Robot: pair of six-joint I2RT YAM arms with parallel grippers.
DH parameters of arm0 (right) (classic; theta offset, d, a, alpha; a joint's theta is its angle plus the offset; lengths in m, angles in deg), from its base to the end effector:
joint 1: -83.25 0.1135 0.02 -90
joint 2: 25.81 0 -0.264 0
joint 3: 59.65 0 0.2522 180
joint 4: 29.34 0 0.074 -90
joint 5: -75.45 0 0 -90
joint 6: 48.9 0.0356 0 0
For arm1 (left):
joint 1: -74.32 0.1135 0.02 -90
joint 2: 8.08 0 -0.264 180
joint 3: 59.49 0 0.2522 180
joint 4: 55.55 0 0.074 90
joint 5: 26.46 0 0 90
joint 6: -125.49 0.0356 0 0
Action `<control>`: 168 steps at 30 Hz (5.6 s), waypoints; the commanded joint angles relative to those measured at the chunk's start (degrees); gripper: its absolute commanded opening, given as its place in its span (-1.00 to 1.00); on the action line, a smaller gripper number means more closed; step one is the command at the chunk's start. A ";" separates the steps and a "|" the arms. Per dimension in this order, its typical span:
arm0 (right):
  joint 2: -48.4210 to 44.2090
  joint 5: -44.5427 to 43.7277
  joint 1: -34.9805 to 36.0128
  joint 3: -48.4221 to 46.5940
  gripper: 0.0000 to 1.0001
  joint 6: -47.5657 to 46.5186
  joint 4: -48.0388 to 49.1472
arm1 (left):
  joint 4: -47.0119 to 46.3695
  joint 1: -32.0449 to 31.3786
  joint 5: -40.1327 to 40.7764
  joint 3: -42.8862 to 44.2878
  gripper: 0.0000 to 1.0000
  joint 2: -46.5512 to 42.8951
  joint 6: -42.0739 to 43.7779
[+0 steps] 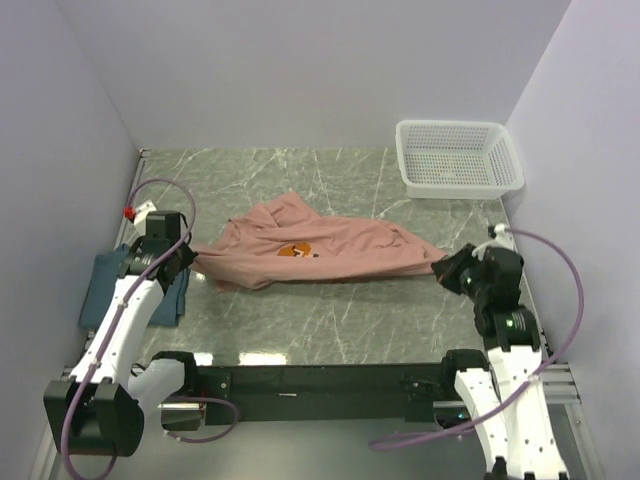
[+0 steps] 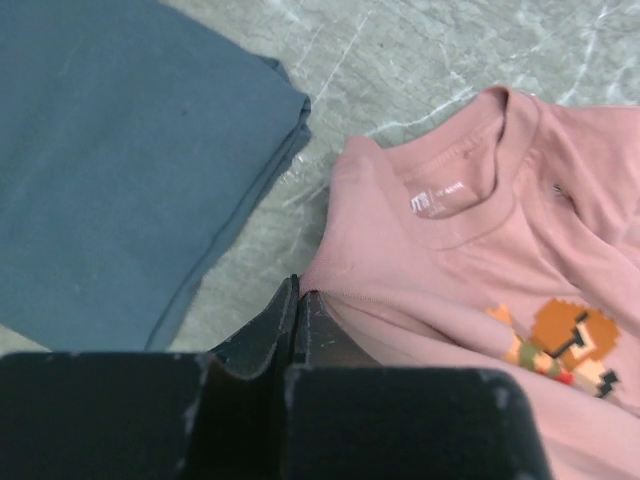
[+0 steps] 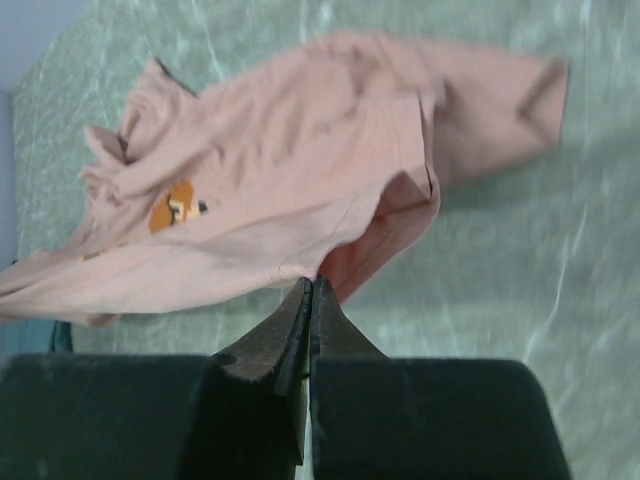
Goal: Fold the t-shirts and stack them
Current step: Flatten the tshirt out
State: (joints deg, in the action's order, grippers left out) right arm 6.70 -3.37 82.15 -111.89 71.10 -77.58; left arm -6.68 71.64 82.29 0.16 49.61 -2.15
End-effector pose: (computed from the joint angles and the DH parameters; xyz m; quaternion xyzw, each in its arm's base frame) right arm 0.1306 0.0044 0.2885 0.1813 0.8374 0.2080 0.4718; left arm 0.2048 0.0019 0.2666 -0.3327 0.8574 0.0174 0.3923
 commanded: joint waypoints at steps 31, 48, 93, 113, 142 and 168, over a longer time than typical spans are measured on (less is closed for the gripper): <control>20.63 4.56 0.31 12.03 -0.21 7.01 9.06 | -5.32 2.15 -0.29 -5.02 -0.99 -3.38 -0.94; 58.07 -2.83 0.14 -4.48 -0.21 2.00 20.24 | -8.22 2.50 -3.10 -3.97 -0.99 4.09 0.30; 36.92 -16.89 11.65 6.57 0.13 23.44 2.22 | -10.06 2.50 -6.35 -4.23 -0.99 1.64 1.44; 39.57 -21.19 11.48 4.47 -1.00 20.90 2.41 | -9.89 2.50 -5.65 -4.49 -0.99 2.25 1.61; 48.79 -11.71 3.92 -19.36 -1.00 1.29 6.09 | -6.73 0.84 -12.50 17.77 0.63 23.54 -1.37; 44.04 -9.25 3.92 -12.15 -1.00 0.50 8.64 | -9.10 -4.62 -11.45 2.98 -0.02 27.64 4.16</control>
State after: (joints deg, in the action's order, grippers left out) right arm 52.68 -12.50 86.45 -124.48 72.06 -70.61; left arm -14.13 67.09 71.93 1.60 76.04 0.40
